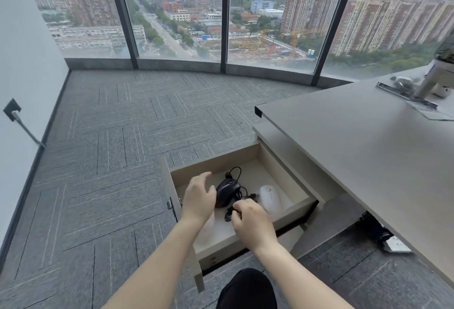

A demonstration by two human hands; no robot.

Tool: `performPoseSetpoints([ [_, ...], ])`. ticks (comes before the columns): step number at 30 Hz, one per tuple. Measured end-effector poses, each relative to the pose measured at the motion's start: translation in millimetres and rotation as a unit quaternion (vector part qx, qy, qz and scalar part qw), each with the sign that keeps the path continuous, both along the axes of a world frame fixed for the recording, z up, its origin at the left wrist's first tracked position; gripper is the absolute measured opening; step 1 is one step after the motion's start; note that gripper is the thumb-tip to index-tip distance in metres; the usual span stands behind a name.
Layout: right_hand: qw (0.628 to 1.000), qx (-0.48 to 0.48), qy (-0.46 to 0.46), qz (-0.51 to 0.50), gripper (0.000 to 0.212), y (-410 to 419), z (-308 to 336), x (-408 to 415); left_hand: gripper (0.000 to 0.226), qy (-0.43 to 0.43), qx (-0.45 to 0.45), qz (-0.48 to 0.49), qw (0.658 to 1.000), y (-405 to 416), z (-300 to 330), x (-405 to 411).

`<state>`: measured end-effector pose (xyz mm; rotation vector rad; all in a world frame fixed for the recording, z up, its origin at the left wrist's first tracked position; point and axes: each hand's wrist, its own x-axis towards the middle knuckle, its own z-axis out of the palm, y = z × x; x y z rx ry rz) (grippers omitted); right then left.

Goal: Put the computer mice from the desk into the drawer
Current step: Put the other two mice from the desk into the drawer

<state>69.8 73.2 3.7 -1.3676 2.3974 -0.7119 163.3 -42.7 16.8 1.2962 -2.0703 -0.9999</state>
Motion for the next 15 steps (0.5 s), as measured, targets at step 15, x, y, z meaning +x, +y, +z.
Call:
performPoseSetpoints([
  [15,0.995,0.015,-0.068,0.068,0.052,69,-31,104,0.036,0.301,0.358,0.153,0.87,35,-30,105],
])
